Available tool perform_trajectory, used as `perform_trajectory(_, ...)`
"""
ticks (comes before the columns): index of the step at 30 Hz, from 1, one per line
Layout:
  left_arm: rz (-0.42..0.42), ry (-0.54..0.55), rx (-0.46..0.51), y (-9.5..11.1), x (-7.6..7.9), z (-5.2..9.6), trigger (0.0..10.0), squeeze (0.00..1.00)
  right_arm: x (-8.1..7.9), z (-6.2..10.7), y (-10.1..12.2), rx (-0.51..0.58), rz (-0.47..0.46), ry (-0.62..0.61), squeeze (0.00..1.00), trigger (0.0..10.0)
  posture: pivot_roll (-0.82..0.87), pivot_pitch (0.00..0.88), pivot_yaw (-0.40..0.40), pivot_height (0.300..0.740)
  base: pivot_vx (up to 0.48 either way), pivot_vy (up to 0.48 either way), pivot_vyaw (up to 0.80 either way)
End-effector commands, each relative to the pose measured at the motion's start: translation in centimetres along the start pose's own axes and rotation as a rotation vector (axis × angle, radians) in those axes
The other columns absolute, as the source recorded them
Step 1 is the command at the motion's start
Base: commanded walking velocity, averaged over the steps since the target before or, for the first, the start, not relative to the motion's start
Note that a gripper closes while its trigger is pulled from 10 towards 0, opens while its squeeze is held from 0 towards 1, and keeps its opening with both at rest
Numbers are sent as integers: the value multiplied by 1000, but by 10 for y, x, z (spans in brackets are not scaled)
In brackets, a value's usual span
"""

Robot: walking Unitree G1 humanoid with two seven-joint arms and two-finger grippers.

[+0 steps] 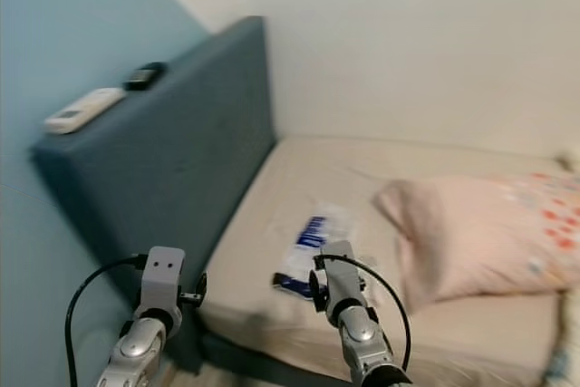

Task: Clean up the room

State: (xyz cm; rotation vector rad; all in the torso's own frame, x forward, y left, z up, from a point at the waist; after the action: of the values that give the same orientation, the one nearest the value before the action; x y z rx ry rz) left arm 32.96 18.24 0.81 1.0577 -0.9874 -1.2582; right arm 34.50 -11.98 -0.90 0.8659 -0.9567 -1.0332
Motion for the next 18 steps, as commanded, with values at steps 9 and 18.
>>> perform_trajectory(9, -4, 0, -13, -3, 1, 1, 10000, 0, -2, 1, -2, -3, -8, 8, 0, 10000, 12, 0, 7, 740, 0, 0, -800)
perform_trajectory(18, -4, 0, -18, -6, 2, 2, 10000, 0, 0, 2, -4, -5, -5, 7, 0, 10000, 6, 0, 5, 740, 0, 0, -800)
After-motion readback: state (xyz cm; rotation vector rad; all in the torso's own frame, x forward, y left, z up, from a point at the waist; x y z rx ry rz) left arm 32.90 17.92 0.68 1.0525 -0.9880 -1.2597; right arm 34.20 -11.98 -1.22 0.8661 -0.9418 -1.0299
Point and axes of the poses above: a point about 5 cm out from each wrist's last joint towards the gripper, its own z axis pointing back from the gripper into the wrist, its own y axis along the axis of the wrist's last joint, x = y × z, the point moved 5 cm from there along -z, pointing out of the wrist towards the gripper, and after that the axes turned 8 degrees about z, right-handed, at the moved point
